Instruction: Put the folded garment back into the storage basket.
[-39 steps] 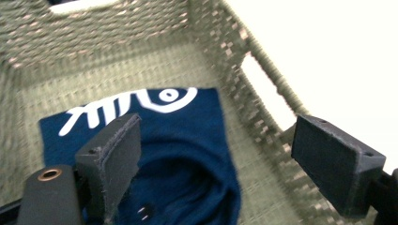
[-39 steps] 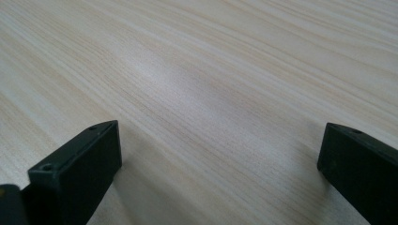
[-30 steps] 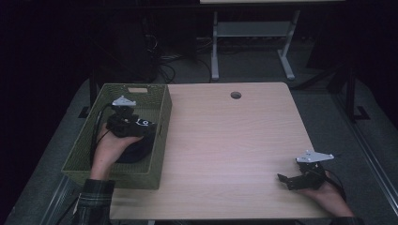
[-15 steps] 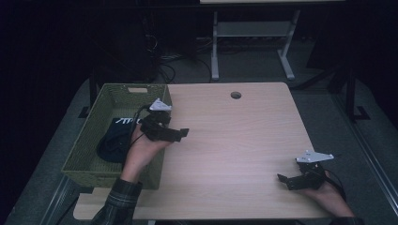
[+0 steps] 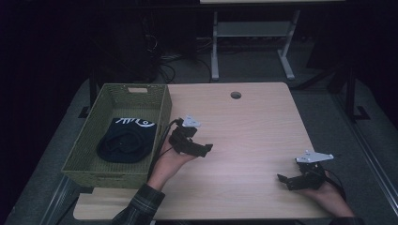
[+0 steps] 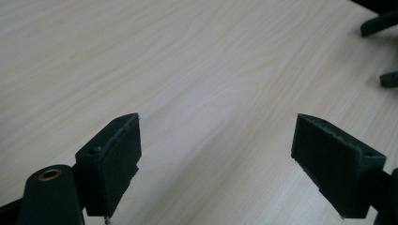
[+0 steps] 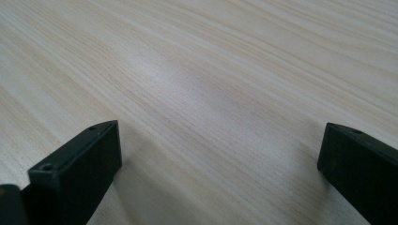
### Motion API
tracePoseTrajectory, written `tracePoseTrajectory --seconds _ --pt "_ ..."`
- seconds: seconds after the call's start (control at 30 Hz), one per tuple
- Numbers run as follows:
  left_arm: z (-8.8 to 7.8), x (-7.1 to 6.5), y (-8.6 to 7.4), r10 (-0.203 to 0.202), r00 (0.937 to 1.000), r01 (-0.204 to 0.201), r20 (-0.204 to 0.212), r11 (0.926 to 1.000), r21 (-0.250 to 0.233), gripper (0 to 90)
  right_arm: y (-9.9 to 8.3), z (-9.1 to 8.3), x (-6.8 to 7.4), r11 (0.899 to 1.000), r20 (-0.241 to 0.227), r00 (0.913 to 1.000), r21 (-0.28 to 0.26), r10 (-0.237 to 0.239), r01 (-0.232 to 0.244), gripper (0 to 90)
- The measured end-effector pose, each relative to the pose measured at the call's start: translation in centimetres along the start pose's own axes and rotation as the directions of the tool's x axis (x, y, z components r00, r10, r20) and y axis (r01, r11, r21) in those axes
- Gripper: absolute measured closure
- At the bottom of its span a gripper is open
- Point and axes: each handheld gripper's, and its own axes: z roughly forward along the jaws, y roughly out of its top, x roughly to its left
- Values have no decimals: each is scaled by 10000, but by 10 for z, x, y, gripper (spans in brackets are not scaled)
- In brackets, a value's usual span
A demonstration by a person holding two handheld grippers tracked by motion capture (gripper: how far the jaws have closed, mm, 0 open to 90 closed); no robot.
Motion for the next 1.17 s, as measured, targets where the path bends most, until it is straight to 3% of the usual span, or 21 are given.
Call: tracePoseTrajectory --seconds 0.27,0.5,0.93,1.17 --pt "28 -12 -23 612 9981 -609 -70 9975 359 154 0 0 1 10000 -32 10000 21 36 -35 0" --pt "42 -18 -43 746 9972 -737 -90 9944 764 145 0 0 1 10000 -33 10000 20 28 -28 0" --pt "54 -21 -62 934 9956 -909 -112 9859 1403 135 0 0 1 10000 -53 10000 49 29 -28 0" --pt "55 -21 -64 993 9950 -979 -39 9858 1367 126 0 0 1 10000 -65 10000 35 -40 40 0"
